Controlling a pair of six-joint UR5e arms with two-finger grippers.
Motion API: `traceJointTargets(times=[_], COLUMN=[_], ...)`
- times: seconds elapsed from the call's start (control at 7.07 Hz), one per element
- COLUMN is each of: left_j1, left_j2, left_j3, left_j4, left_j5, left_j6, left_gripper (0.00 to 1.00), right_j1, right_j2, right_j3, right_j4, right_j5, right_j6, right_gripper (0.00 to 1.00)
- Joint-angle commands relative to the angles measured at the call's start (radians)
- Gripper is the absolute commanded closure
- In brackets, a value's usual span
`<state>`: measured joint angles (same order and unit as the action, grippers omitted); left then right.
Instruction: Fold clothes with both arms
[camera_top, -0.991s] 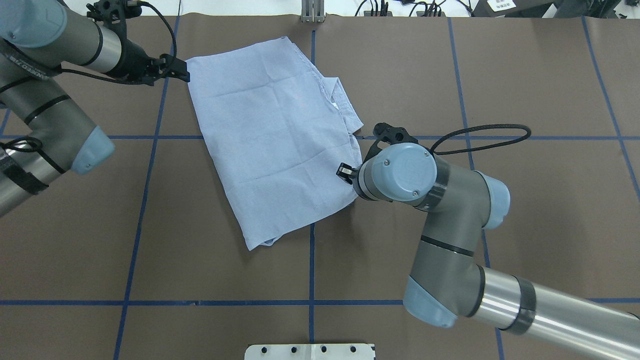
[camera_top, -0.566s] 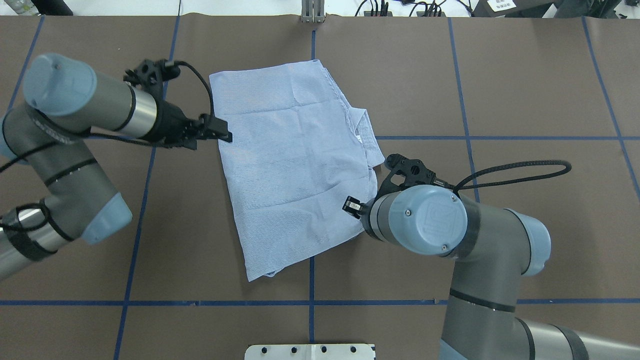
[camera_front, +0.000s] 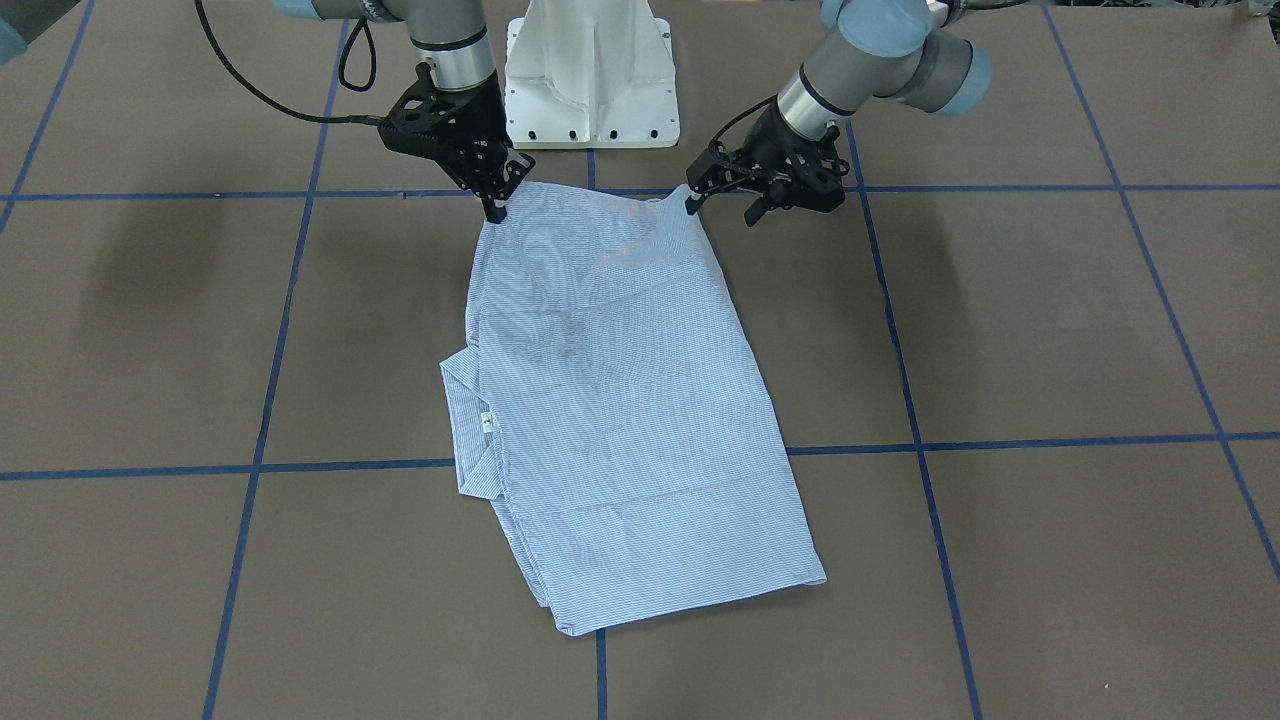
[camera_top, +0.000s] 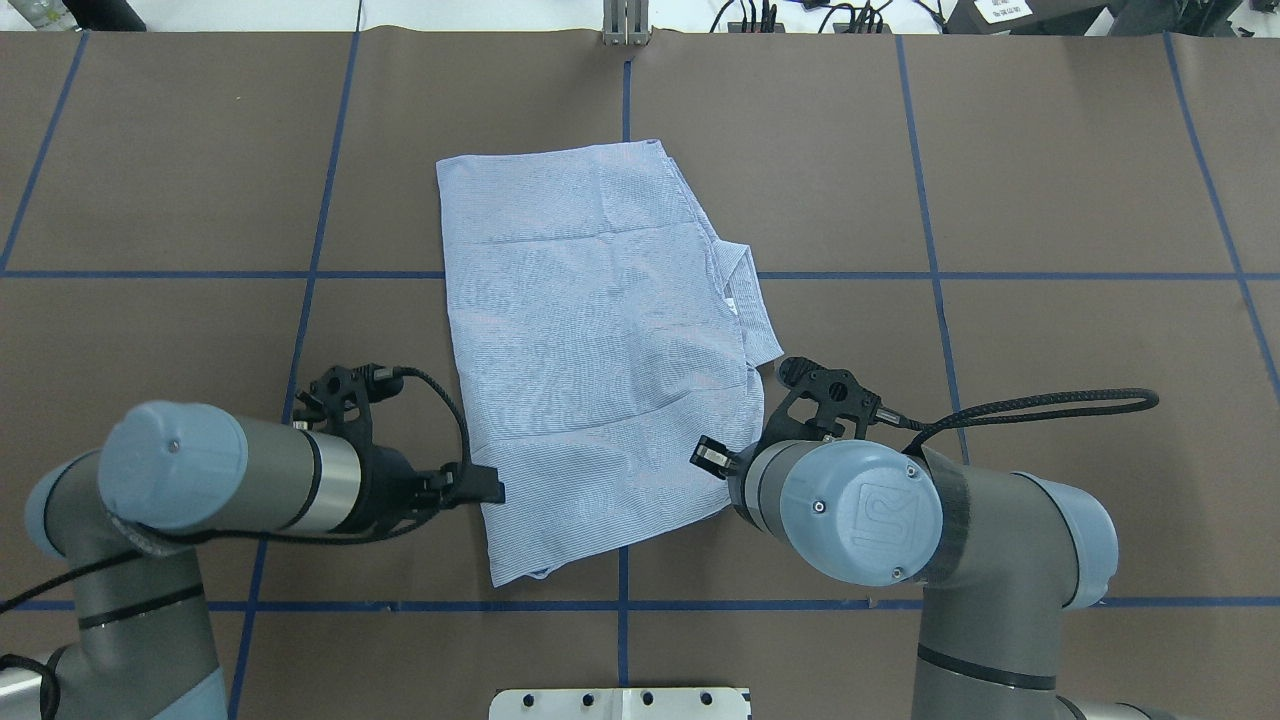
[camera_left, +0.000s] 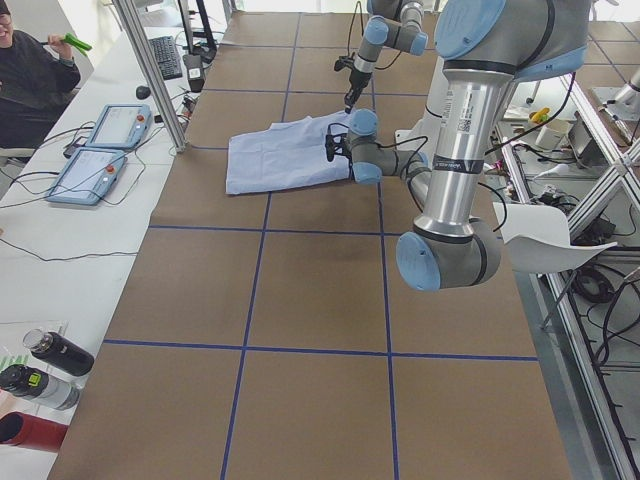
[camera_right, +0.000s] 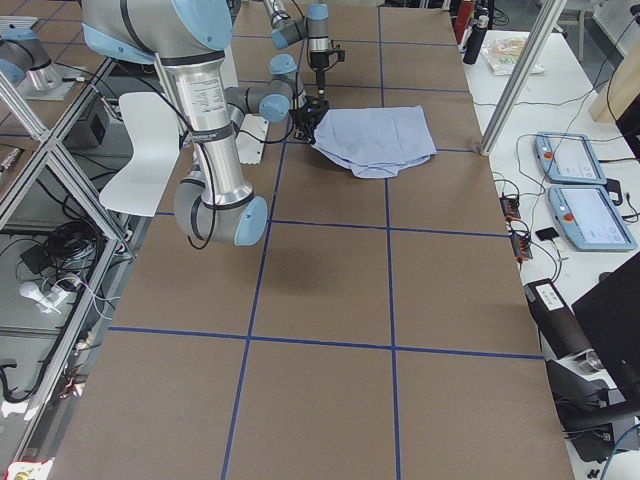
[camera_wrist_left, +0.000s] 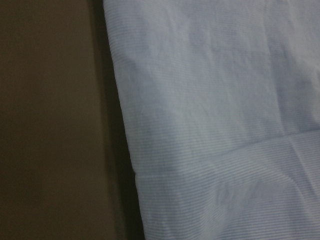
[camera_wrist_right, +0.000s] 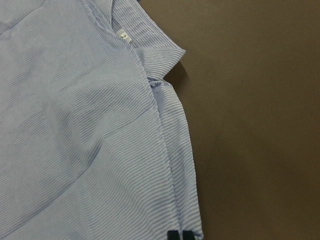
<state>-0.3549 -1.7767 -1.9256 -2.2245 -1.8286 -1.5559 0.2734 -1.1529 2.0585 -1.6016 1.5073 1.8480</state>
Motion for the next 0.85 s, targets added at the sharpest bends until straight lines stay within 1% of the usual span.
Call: traceJointTargets(times=[0.0,0.14,0.28,0.42,0.57,0.71], left_j1=[0.102,0.114,0.117,0.117,0.117,0.117], left_j2=[0.010,0.003,-0.001,-0.001,-0.006,-0.027], left_j3=[-0.006,-0.003,0.003,0.007,0.007,0.031], left_j4=[0.003,0.003,0.005,0.005,0.006,0.005], left_j5=[0.063,0.080,0.078,0.074,0.069,0.069], left_j6=[-0.076,-0.096,-0.098,-0.098,-0.098,-0.098], left_gripper=[0.04,0.24,0.38,0.42,0.43,0.43], right_j1=[0.000,0.000,0.000,0.000,-0.002,0.000], right_j2=[-0.002,-0.002,-0.002,-0.002,-0.001,-0.002], right_j3=[0.005,0.005,0.005,0.005,0.005,0.005], right_j4=[0.000,0.000,0.000,0.000,0.000,0.000], right_j5=[-0.002,-0.003,-0.003,-0.003,-0.003,-0.003], right_j6=[0.000,0.000,0.000,0.000,0.000,0.000], right_gripper=[1.00,1.00,1.00,1.00,1.00,1.00])
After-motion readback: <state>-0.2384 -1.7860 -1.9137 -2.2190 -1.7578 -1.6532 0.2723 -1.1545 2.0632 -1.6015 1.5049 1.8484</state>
